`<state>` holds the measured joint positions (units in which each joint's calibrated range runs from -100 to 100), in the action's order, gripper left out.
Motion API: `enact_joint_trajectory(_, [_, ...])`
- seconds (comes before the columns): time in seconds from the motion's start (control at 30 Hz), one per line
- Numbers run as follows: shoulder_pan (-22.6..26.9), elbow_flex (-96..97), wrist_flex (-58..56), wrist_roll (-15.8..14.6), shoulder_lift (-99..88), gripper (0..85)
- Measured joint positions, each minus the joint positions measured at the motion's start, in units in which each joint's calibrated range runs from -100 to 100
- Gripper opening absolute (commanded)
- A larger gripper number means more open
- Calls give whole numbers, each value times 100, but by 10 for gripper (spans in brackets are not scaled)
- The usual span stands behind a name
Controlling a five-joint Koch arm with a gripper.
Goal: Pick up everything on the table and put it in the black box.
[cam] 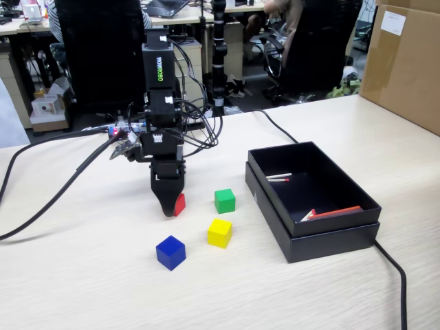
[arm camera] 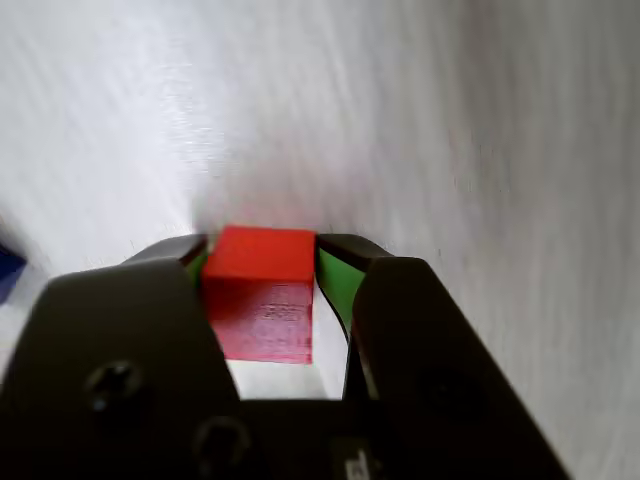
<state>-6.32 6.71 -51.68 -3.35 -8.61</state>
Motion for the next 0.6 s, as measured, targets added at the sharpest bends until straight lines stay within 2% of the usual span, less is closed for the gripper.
enact_joint_trajectory(0.17, [-24, -292, 8, 5, 168, 82])
enact_joint_trajectory(0.23, [73, -283, -155, 10, -660, 82])
enact_joint_trajectory(0.37, [928, -1251, -968, -112, -2537, 82])
enact_joint_trajectory(0.4, [947, -1260, -968, -117, -2550, 82])
enact_joint_trajectory(0.47, [1465, -1680, -1038, -195, -2537, 84])
enact_joint_trajectory(0.6, [1846, -2364, -1045, -225, -1838, 84])
